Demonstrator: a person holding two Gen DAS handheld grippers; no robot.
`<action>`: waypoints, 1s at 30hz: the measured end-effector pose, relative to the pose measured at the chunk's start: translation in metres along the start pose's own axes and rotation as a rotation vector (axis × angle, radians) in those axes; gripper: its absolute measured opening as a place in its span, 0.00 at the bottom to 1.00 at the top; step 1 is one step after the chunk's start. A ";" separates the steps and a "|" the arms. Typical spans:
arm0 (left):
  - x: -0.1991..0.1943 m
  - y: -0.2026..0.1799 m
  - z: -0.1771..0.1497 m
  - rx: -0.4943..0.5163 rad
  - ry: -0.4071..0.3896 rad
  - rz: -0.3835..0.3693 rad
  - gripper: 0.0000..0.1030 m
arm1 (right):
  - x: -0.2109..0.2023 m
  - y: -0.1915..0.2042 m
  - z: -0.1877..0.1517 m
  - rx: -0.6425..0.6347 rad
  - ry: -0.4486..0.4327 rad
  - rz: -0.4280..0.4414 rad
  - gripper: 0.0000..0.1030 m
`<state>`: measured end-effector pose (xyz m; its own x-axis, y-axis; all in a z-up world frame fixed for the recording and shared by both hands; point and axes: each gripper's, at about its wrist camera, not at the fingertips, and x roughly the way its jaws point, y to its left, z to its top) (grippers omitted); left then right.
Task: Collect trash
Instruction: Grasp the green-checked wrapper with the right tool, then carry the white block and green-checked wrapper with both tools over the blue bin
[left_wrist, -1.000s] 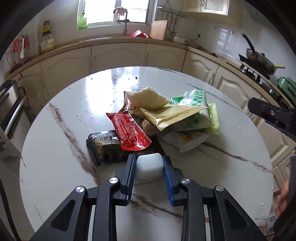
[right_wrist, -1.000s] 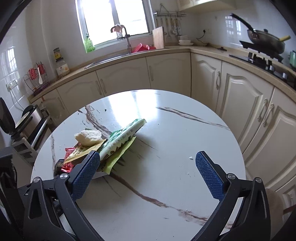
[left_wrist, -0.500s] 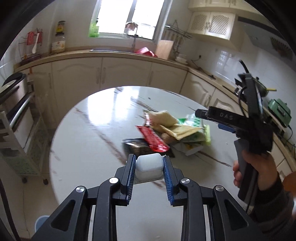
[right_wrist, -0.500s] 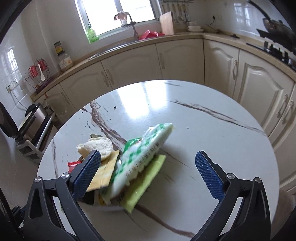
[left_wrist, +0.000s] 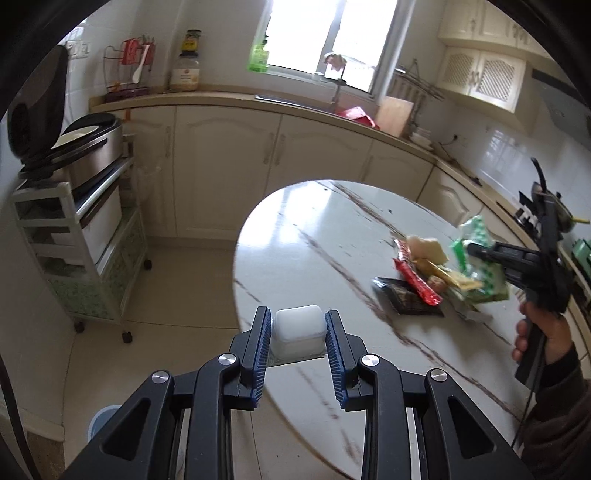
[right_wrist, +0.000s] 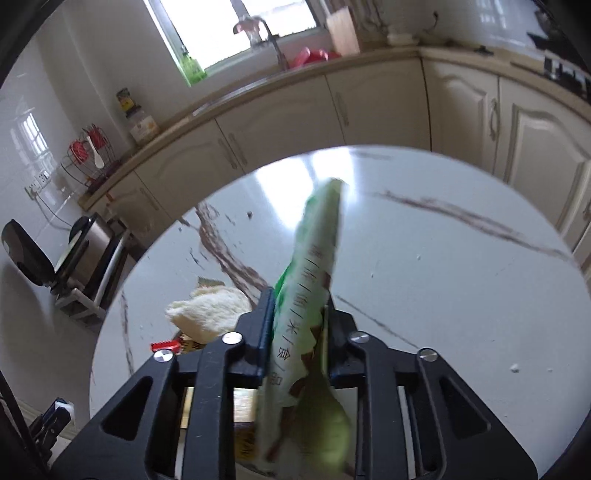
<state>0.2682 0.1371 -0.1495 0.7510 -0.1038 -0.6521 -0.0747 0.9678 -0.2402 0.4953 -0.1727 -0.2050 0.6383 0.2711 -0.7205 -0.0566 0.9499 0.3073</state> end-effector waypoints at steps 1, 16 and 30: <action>-0.004 0.004 0.000 -0.002 -0.008 0.006 0.25 | -0.009 0.002 0.001 -0.010 -0.024 -0.004 0.18; -0.070 0.046 -0.033 -0.045 -0.070 -0.021 0.25 | -0.040 0.004 -0.027 0.129 0.051 0.125 0.17; -0.106 0.084 -0.040 -0.086 -0.068 0.025 0.25 | 0.012 -0.007 -0.019 -0.017 0.170 -0.016 0.51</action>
<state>0.1560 0.2201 -0.1295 0.7910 -0.0609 -0.6088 -0.1483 0.9463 -0.2873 0.4885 -0.1729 -0.2277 0.5001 0.2773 -0.8204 -0.0620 0.9564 0.2855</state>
